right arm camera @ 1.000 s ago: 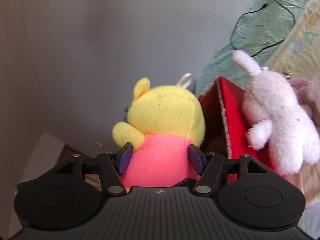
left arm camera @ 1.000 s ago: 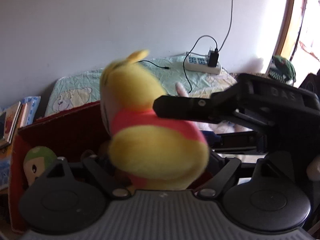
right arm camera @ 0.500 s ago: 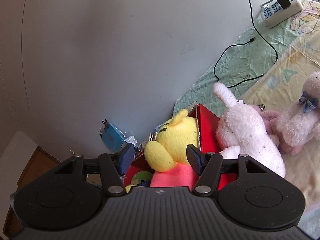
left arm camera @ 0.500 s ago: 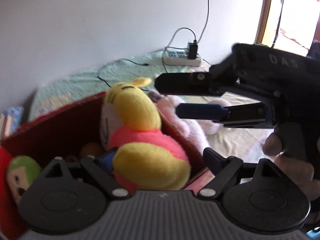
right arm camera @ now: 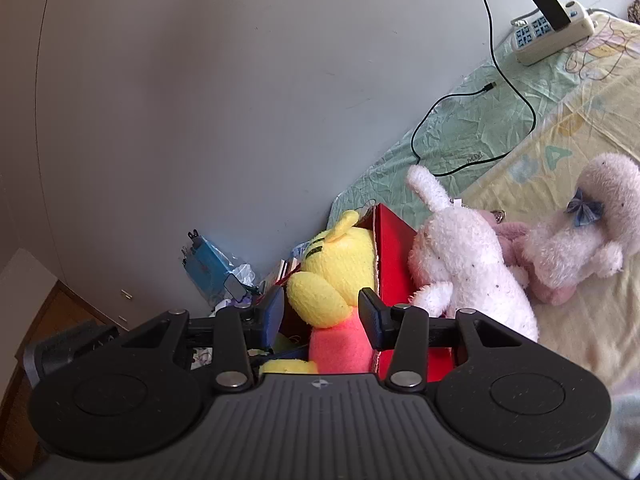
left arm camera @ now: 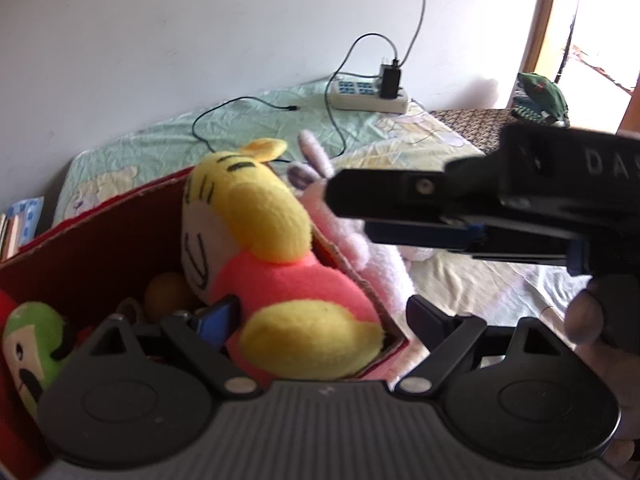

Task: Organize objects
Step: 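Lower the yellow bear into the red box and open the right gripper, then withdraw the right gripper from the box toward the white bunny plush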

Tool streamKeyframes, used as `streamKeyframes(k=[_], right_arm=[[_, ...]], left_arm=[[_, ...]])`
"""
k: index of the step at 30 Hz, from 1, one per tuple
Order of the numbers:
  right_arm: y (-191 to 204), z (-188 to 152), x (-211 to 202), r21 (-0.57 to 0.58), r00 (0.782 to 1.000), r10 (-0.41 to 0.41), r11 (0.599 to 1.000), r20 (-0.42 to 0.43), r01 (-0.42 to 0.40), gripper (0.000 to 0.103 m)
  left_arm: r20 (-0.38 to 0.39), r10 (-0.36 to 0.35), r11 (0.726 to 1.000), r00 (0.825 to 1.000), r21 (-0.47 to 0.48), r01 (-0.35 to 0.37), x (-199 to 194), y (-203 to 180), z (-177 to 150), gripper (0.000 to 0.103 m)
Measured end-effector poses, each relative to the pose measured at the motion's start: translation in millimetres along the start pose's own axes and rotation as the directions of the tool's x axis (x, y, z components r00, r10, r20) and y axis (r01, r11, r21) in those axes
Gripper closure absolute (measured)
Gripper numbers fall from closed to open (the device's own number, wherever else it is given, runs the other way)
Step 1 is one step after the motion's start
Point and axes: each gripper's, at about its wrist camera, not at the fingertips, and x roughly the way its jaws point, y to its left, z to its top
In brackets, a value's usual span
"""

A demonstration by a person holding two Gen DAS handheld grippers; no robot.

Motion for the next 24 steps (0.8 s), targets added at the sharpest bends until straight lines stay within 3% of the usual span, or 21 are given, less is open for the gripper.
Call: streamKeyframes(k=[7,24], right_arm=[[1.7,0.9,-0.4,-0.029,0.999,-0.048,0.998,-0.004,0.048,0.056],[2.1,3.6,-16.2,-0.076,0.98,-0.199,0.977,0.005,0.198,0.055]], left_arm=[[-0.044,0.04,0.998,0.998,-0.043,-0.042,-10.6,2.7,7.6,0.015],[-0.052,0.124,0.992,0.991,-0.008,-0.125,-11.8,-17.2,21.3,0.015]])
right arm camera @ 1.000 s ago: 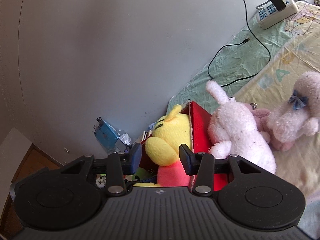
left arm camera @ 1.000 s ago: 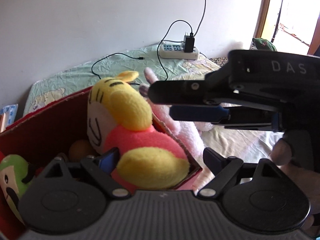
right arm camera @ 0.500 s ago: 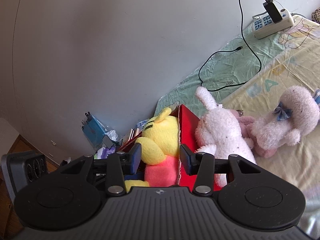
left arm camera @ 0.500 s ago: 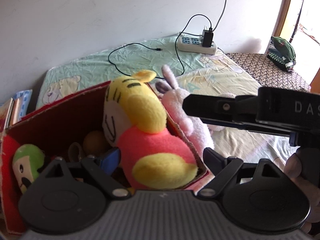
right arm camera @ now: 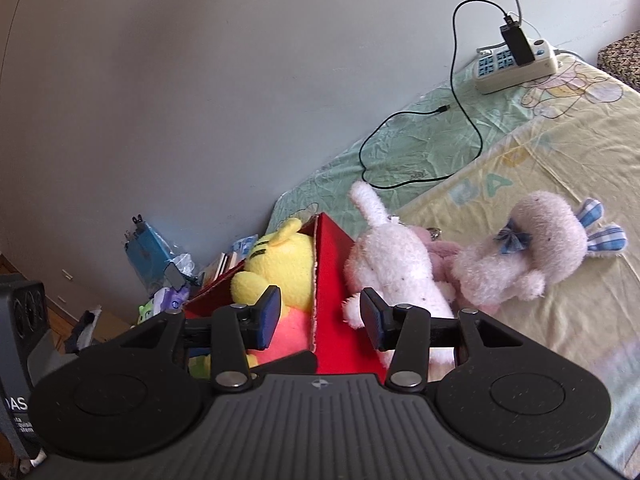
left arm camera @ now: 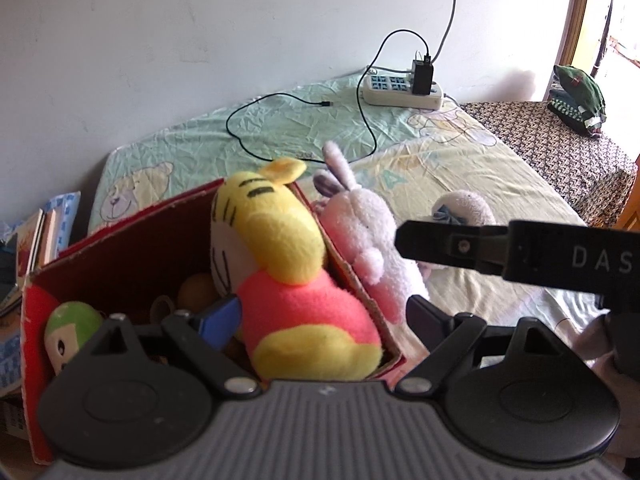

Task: Organize objects
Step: 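Withdraw the right gripper from the box toward the white bunny plush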

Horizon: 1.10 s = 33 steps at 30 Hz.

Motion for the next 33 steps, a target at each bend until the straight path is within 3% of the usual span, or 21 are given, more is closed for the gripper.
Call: streamKeyframes(k=[3,5,25,33], right_arm=[[1.2,-1.7,-3.5,-0.013,0.998,-0.059,0.998,0.02,0.059,0.052],[0.6,-2.6,-2.8,-0.016,0.994,-0.1,0.995,0.034,0.101,0.041],[-11.1,-32.3,-3.3,0.095,0.979,-0.203,0.975,-0.013,0.203,0.042],[-29.3,-35.7,-1.9,0.17,0.981,-0.187,0.967,-0.045,0.192,0.042]], left_arm=[[-0.002,0.009,1.0,1.0,0.009,-0.009,0.8,-2.5,0.0,0.015],[-0.004,0.003,1.0,1.0,0.01,-0.003,1.3,-2.5,0.0,0.015],[-0.043,-0.052,0.998,0.998,0.028,0.053,8.1,-0.3,-12.2,0.015],[-0.054,-0.024,1.0,0.998,0.011,0.024,9.5,-0.2,-11.7,0.015]])
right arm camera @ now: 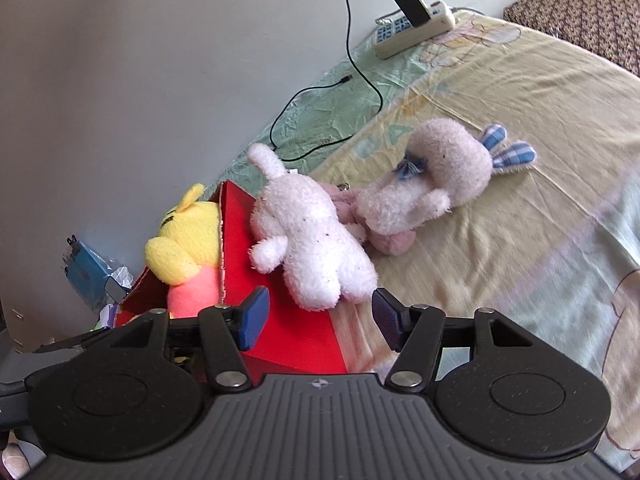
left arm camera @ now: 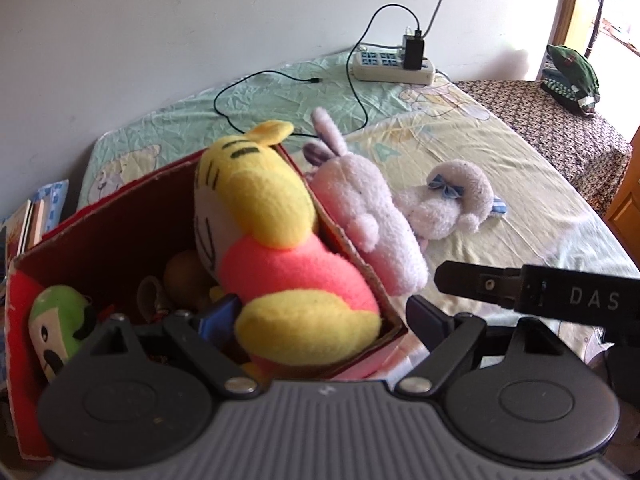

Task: Organize objects
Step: 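Withdraw the right gripper from the box toward the white bunny plush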

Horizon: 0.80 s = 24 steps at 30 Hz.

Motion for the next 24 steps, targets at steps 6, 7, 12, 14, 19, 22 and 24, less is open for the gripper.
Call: streamKeyframes(k=[6,7,12,14,19,22,24], right_arm=[[-8.0,18.6,9.4,-0.016,0.999,0.037,0.999,-0.04,-0.038,0.042],[-10.1,23.0,10.9,-0.02,0.998,0.046,0.999,-0.048,-0.047,0.042],[-23.1,42.5,17.4,-0.045,0.992,0.064,0.997,-0.109,-0.069,0.042],[-29.8,50.8,19.1,-0.052,0.989,0.071,0.996,-0.13,-0.079,0.042],[-44.6,68.5,25.3,-0.055,0.977,0.103,0.992,-0.186,-0.115,0.042],[-53.3,77.8,29.7,-0.059,0.969,0.118,0.989,-0.218,-0.134,0.042],[-59.5,82.2,32.4,-0.055,0.962,0.128,0.988,-0.241,-0.145,0.042]], left_arm=[[0.024,0.058,0.997,0.998,-0.06,-0.056,-10.0,1.7,12.8,0.015],[0.031,0.068,0.996,0.997,-0.065,-0.066,-12.1,-0.3,15.2,0.015],[0.03,0.116,0.987,0.993,-0.113,-0.112,-11.7,-13.9,26.3,0.015],[0.025,0.133,0.983,0.991,-0.129,-0.129,-10.0,-20.8,30.5,0.015],[0.037,0.18,0.973,0.983,-0.152,-0.173,-11.5,-39.7,43.1,0.015],[0.034,0.189,0.967,0.981,-0.177,-0.181,-10.4,-49.7,49.5,0.015],[0.027,0.187,0.965,0.982,-0.193,-0.178,-8.0,-56.8,52.5,0.015]])
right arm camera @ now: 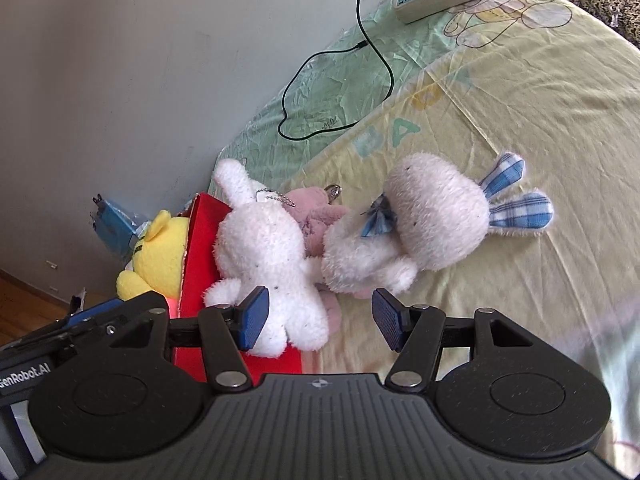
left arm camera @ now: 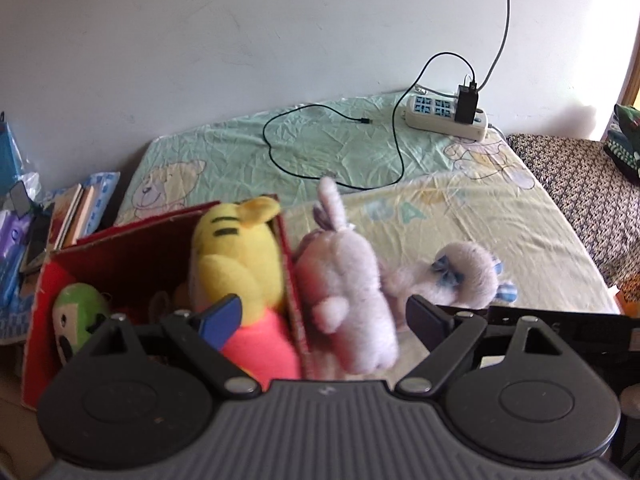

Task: Organize objects
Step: 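Withdraw the right gripper from the box toward the white bunny plush, then lower the right gripper onto the white bunny with blue checkered ears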

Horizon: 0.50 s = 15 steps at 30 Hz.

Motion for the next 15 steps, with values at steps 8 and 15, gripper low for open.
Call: streamKeyframes(k=[8,15], right_arm=[[-25.6,12.2,-3.7,0.018,0.997,0.048,0.999,-0.065,-0.047,0.042],[-50.3,18.5,-12.3,0.052,0.995,0.065,0.997,-0.082,-0.061,0.042]], left_arm=[[-0.023,0.027,1.0,0.999,0.004,-0.027,7.8,-39.6,1.2,0.015],[-0.064,0.028,0.999,0.998,0.018,-0.027,25.7,-65.9,-1.0,0.015]])
